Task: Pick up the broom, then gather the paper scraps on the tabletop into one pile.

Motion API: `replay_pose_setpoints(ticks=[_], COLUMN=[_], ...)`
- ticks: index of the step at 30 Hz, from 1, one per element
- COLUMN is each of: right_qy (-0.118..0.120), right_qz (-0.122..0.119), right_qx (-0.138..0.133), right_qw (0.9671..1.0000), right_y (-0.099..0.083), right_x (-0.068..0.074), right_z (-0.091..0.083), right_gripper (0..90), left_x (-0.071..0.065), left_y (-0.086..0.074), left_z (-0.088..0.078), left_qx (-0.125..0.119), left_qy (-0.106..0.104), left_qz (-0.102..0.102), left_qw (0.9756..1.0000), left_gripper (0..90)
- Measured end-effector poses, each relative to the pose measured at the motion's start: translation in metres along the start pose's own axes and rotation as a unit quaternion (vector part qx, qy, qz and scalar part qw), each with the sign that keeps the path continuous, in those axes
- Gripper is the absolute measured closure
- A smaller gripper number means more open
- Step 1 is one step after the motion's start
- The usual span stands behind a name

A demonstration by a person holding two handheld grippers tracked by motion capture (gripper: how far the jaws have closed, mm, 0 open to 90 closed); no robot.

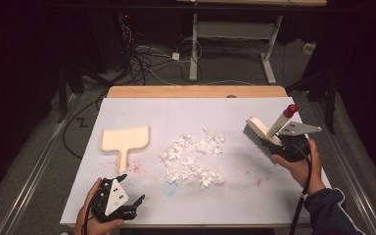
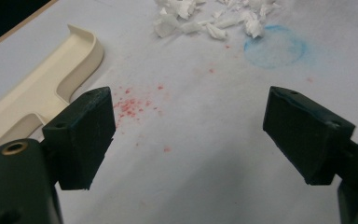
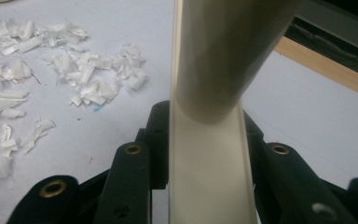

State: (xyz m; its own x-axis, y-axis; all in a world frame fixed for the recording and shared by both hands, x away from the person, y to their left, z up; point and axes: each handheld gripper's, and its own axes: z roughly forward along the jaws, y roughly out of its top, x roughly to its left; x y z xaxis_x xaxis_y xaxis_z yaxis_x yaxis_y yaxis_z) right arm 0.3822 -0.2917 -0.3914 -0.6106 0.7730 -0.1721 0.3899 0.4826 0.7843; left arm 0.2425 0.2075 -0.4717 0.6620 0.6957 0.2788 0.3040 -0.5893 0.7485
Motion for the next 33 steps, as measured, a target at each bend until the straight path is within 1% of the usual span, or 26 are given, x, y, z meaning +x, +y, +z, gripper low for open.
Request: replay_pose_setpoints(ticks=[3,10,13,16,17,18,19,21,23,24,26,28,29,30,33], right_qy=[0.000,-0.003,-0.002,-0.014,-0.016,-0.015,-0.015,-0.015,-0.022,-0.028,-0.035,-0.053,-0.060,-0.060,-0.066], right_qz=[0.003,-0.003,0.002,0.003,0.001,0.003,0.006,0.004,0.003,-0.003,-0.013,-0.022,-0.026,-0.026,-0.036], right_qx=[0.002,0.001,0.002,-0.004,-0.006,-0.003,-0.002,0.001,0.007,0.004,0.010,0.015,0.018,0.018,0.022], right_qw=[1.0000,1.0000,1.0000,0.9999,0.9998,0.9999,0.9999,0.9999,0.9997,0.9996,0.9992,0.9982,0.9977,0.9977,0.9969], right_y=[0.000,0.001,0.001,0.001,0.002,0.002,0.003,0.004,0.006,0.007,0.009,0.012,0.015,0.015,0.021], right_x=[0.001,-0.001,0.000,-0.001,-0.002,-0.003,-0.004,-0.005,-0.004,-0.003,-0.003,-0.002,-0.001,-0.001,0.003], right_z=[0.001,0.001,0.001,0.000,0.000,0.001,0.003,0.009,0.014,0.017,0.023,0.030,0.039,0.039,0.057], right_gripper=[68.1,68.1,68.1,68.2,68.2,68.2,68.2,68.2,68.2,68.2,68.2,68.2,68.2,68.2,68.2], left_x=[0.000,-0.001,-0.001,-0.002,-0.002,-0.003,-0.003,-0.004,-0.004,-0.004,-0.002,-0.001,-0.001,-0.001,0.000], left_y=[0.000,0.000,0.000,0.000,0.000,0.000,0.000,0.000,0.000,0.000,0.001,0.001,0.001,0.001,0.001], left_z=[0.000,-0.001,0.000,0.001,0.001,0.001,0.001,0.002,0.002,0.003,0.003,0.005,0.005,0.006,0.006], left_qx=[0.000,0.001,0.002,0.008,0.008,0.008,0.009,0.012,0.015,0.018,0.016,0.017,0.018,0.019,0.021], left_qy=[-0.002,-0.004,-0.004,-0.002,-0.001,-0.001,-0.003,-0.003,-0.003,0.000,0.000,-0.001,-0.002,-0.003,0.000], left_qz=[0.000,0.000,0.002,0.004,0.004,0.004,0.004,0.007,0.009,0.011,0.006,0.005,0.005,0.004,-0.002], left_qw=[1.0000,1.0000,1.0000,1.0000,1.0000,1.0000,0.9999,0.9999,0.9998,0.9998,0.9999,0.9998,0.9998,0.9998,0.9998], left_gripper=[15.8,15.7,15.8,15.7,15.8,15.7,15.8,15.7,15.7,15.7,15.7,15.7,15.7,15.7,15.7])
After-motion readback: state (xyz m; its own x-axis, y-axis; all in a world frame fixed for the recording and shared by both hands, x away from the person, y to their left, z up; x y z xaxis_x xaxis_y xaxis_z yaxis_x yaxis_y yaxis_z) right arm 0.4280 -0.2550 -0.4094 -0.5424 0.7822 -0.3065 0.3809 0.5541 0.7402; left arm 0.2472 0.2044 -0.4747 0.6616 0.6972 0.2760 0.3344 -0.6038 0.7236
